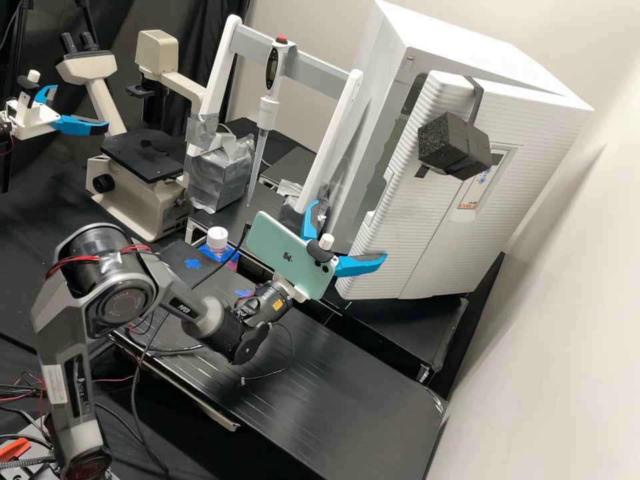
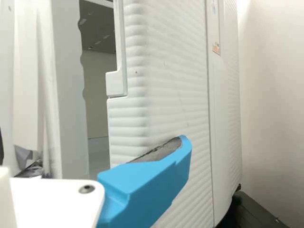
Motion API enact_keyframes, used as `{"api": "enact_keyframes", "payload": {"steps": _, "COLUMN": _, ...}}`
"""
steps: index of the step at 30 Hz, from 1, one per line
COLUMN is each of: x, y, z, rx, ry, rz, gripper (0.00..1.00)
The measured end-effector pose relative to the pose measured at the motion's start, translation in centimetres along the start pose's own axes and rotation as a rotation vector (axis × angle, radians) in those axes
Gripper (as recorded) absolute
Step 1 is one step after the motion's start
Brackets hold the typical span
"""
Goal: Close the door
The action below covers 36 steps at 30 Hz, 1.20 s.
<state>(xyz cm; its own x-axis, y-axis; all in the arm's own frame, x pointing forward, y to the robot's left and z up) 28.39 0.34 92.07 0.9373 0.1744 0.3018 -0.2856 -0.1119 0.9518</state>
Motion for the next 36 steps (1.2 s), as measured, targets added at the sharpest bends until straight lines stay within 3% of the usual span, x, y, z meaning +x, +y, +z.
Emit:
{"api": "enact_keyframes", "payload": {"steps": 8, "x": 0.7, "y": -0.6, "z": -0.3, "rx": 0.008, "ry": 0.018, "rz": -0.015, "gripper": 1.0}}
{"api": "enact_keyframes", "payload": {"steps": 11, "x": 1.1, "y": -0.8, "z": -0.8, "rx": 0.037, "ry": 0.041, "rz": -0.028, "gripper": 1.0}}
{"api": "enact_keyframes", "payload": {"steps": 16, "x": 2.0, "y": -1.2, "z": -1.7, "rx": 0.052, "ry": 0.083, "rz": -0.057, "gripper": 1.0}}
{"api": "enact_keyframes", "payload": {"steps": 23, "x": 3.2, "y": -1.7, "z": -2.4, "rx": 0.049, "ry": 0.125, "rz": -0.079, "gripper": 1.0}}
{"api": "enact_keyframes", "payload": {"steps": 34, "x": 3.1, "y": -2.5, "z": -2.1, "rx": 0.073, "ry": 0.093, "rz": -0.103, "gripper": 1.0}}
{"api": "enact_keyframes", "payload": {"steps": 36, "x": 2.5, "y": -2.8, "z": -2.3, "rx": 0.063, "ry": 0.072, "rz": -0.101, "gripper": 1.0}}
